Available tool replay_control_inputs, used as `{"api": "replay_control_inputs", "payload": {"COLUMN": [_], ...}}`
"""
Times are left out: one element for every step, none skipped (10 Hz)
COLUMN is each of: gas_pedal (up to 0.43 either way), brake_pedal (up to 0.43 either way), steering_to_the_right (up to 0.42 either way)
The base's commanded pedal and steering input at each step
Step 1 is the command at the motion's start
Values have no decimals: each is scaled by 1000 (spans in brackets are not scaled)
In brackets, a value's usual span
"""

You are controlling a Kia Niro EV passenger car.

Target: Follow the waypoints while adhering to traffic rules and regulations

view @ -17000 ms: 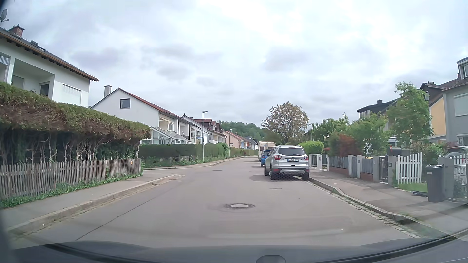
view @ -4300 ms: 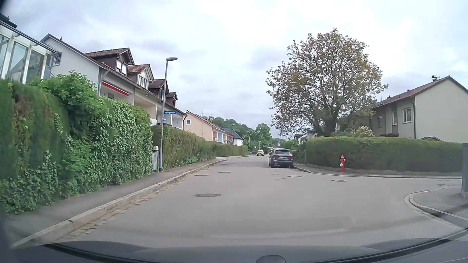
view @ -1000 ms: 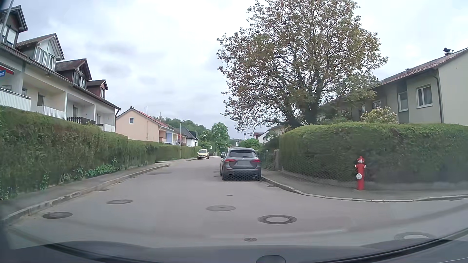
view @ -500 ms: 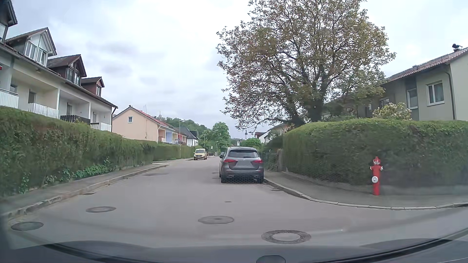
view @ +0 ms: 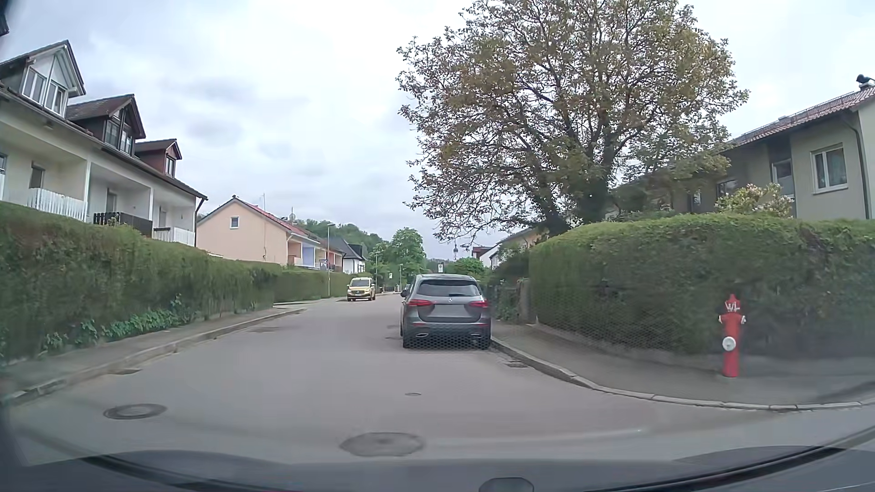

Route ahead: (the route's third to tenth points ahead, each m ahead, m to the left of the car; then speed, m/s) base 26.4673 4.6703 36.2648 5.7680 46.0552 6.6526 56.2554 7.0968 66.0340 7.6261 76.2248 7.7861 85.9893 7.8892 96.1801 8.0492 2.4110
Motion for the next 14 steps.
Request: {"api": "replay_control_inputs", "payload": {"gas_pedal": [0,0,0,0,0,0,0,0,0,0,0,0,0,0], "brake_pedal": [98,122,165,195,207,207,207,201,207,207,195,195,195,207], "steering_to_the_right": [-2,-12,-25,-39,-49,-62,-75,-84,-94,-100,-102,-103,-103,-104]}}
